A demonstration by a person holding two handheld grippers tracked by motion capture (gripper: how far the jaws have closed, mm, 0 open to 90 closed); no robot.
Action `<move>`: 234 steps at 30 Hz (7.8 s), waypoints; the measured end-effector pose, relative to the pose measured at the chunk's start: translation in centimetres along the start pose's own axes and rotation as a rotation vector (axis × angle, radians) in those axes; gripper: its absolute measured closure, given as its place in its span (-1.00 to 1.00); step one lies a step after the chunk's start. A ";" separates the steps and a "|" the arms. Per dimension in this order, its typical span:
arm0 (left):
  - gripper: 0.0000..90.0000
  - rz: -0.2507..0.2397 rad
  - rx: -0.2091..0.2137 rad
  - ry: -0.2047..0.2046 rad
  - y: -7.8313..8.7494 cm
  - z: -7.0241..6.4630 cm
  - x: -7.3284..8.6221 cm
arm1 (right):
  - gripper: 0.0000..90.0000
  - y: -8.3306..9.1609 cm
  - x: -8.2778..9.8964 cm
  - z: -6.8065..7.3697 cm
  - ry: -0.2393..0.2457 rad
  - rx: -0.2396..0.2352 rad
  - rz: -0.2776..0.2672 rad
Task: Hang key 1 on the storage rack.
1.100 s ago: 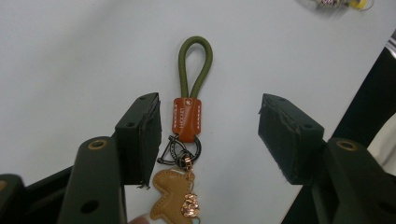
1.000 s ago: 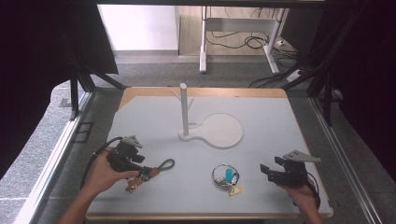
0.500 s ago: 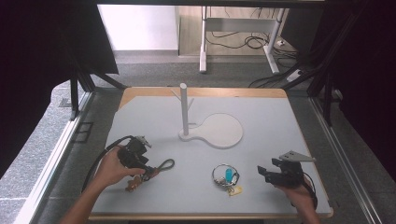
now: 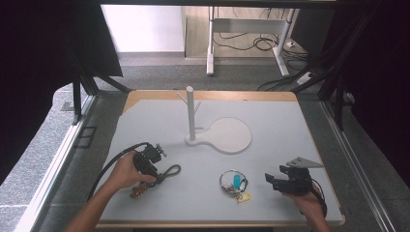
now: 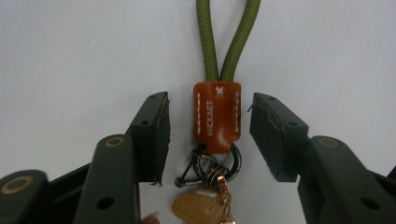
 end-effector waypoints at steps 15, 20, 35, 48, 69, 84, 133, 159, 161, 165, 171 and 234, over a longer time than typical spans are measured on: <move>0.26 0.060 -0.050 -0.062 -0.6 -0.1 -0.3 | -0.33 0.2 0.1 -0.2 -0.003 0.009 -0.002; 0.38 0.048 -0.091 -0.076 -0.6 -0.3 -0.1 | -0.33 0.0 0.1 -0.1 0.001 0.011 0.002; 0.48 -0.011 -0.075 -0.073 1.0 0.0 0.0 | -0.33 0.1 0.2 -0.7 -0.015 0.022 -0.003; 0.48 -0.167 -0.045 -0.045 6.9 0.5 0.2 | -0.32 0.2 0.5 -1.0 -0.028 0.024 -0.003; 0.48 -0.210 -0.039 -0.036 10.1 1.0 -1.3 | -0.32 0.2 0.5 -1.3 -0.037 0.028 -0.006; 0.48 -0.233 -0.055 -0.021 11.8 1.6 -2.8 | -0.32 0.3 0.6 -1.3 -0.041 0.029 -0.006; 0.48 -0.346 -0.042 0.004 16.7 4.6 -7.2 | -0.32 0.1 0.7 -1.6 -0.043 0.036 0.005; 0.48 -0.335 -0.028 0.055 16.9 6.6 -8.2 | -0.31 0.0 0.8 -1.8 -0.049 0.040 0.011; 0.48 -0.338 -0.027 0.060 16.9 6.8 -8.2 | -0.31 0.0 0.8 -1.8 -0.048 0.039 0.011; 0.48 -0.335 -0.029 0.071 17.0 7.2 -8.3 | -0.31 0.0 0.8 -1.8 -0.049 0.038 0.012; 0.48 -0.338 -0.034 0.086 17.4 7.6 -8.6 | -0.31 -0.1 0.8 -1.8 -0.049 0.038 0.015; 0.38 -0.276 -0.001 0.052 12.6 6.8 -11.9 | -0.30 -0.4 1.2 -1.8 -0.036 0.034 0.032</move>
Point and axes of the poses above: each handheld gripper's, and its own axes: y roughly backward along the jaws, x roughly out of its underside, z roughly to its left, the point moved 4 cm from there along -y, roughly forward along the jaws
